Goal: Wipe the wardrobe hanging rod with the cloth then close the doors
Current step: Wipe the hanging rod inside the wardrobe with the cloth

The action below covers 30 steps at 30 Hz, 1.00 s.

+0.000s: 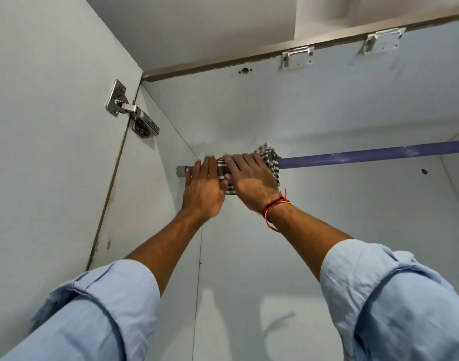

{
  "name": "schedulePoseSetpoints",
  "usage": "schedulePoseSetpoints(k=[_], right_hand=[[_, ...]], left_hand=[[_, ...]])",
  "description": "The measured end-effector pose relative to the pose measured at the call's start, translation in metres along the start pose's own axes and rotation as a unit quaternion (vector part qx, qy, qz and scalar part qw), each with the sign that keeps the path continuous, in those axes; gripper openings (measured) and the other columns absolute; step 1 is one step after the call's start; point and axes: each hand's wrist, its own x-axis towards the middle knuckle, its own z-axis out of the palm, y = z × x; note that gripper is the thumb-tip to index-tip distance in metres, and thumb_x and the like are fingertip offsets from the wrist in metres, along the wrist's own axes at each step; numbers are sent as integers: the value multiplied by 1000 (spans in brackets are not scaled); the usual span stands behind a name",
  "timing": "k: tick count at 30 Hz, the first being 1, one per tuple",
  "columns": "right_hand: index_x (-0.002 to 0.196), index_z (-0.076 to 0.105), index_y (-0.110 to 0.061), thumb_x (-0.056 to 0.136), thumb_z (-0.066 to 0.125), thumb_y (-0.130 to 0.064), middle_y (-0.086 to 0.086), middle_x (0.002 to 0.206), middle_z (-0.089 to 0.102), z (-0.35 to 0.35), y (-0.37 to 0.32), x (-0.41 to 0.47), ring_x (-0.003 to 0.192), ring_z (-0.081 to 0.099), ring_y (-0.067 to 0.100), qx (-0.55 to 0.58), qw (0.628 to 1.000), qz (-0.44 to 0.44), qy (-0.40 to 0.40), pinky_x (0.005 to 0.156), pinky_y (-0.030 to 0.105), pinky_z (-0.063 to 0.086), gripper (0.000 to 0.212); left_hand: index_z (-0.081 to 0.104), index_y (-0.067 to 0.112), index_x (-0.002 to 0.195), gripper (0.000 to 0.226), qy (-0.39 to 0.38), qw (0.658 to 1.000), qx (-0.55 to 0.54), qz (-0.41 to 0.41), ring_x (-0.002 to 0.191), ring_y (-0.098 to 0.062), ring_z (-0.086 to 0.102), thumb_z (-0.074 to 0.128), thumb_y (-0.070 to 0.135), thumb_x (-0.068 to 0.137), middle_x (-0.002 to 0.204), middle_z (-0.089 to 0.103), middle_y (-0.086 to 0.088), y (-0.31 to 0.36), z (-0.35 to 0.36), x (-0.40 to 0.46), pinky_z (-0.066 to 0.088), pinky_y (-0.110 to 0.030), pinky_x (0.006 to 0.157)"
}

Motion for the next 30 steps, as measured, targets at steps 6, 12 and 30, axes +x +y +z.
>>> schedulePoseSetpoints(k=[6,12,30], right_hand=[[141,50,-14,107,38,-29,7,125,64,0,59,-25,110,60,33,-69,996,5,54,103,46,45,39],[137,51,-14,110,29,-33,6,122,63,-5,98,-53,109,56,32,-92,991,59,77,108,47,40,40],[133,54,-17,107,32,-35,4,115,65,7,56,-21,102,58,31,-57,997,22,54,97,44,44,38]], left_hand=[[0,10,156,71,19,999,-41,8,154,-24,-2,27,47,102,167,2,-7,-9,15,-6,0,-43,126],[1,9,156,70,10,999,-37,12,154,-25,-1,27,45,102,167,4,-7,-9,11,-6,3,-45,126],[2,9,156,68,12,1000,8,9,154,-25,-1,32,36,102,167,4,-8,-8,11,-7,4,-44,126]])
